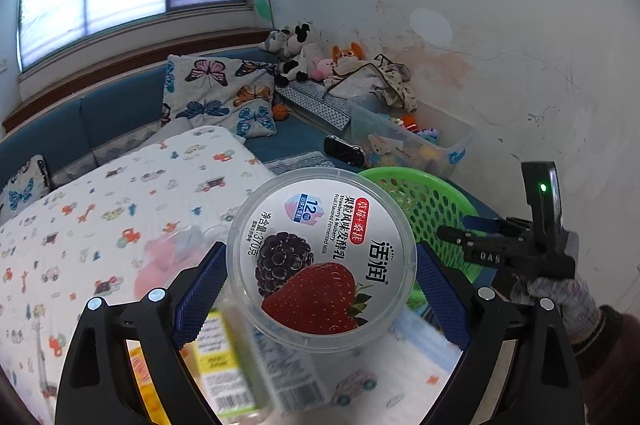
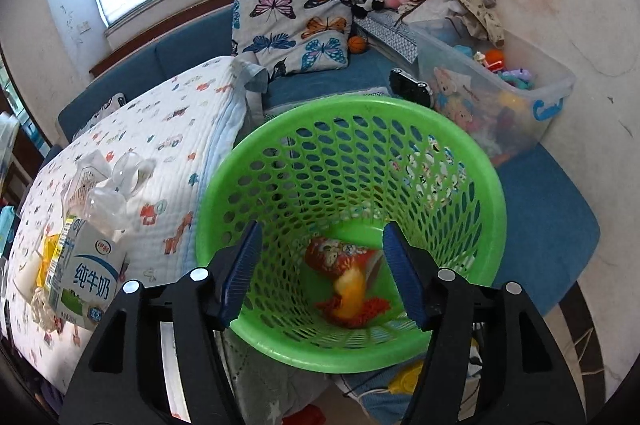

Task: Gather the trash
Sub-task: 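Drop the bread and yogurt cup into the green basket with both tools, then return to the table and grasp the white paper cup with the left tool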

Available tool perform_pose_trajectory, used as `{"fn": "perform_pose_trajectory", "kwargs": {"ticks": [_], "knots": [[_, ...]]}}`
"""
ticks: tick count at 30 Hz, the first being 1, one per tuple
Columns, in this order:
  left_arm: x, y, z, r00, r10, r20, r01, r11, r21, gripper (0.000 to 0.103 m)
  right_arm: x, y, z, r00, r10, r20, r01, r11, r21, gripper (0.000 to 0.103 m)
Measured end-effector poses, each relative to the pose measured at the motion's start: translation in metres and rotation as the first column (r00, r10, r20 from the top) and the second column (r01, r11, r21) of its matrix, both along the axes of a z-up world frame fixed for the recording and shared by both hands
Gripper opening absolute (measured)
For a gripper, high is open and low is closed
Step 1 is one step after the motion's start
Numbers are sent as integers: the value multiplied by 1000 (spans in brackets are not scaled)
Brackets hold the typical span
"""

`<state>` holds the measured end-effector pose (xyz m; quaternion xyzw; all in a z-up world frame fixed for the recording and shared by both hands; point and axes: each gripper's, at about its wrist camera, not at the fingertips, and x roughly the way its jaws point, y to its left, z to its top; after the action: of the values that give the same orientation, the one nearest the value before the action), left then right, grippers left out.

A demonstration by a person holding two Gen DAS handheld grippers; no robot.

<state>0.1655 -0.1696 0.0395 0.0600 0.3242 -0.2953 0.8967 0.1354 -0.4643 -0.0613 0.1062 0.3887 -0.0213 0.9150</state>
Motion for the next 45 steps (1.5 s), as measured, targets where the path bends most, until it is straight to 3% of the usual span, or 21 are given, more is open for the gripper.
{"fn": "perform_pose_trajectory", "kwargs": {"ticks": [14,30,38,45], "knots": [[30,-85,-22,993,-93,-68,96,994,44,89,-35,-17,12,999,-24,31,26,998,-57,68],[50,-151,-69,976,-124,-180,142,985,95,89,-54,-28,6,999,-45,26,46,998,-30,71],[50,-166,-77,966,-146,-212,166,983,80,90,-58,-33,2,998,-58,16,58,998,-20,71],[44,-150,-68,971,-140,-194,153,987,51,90,-62,-26,4,998,-50,23,51,999,-20,71]]}}
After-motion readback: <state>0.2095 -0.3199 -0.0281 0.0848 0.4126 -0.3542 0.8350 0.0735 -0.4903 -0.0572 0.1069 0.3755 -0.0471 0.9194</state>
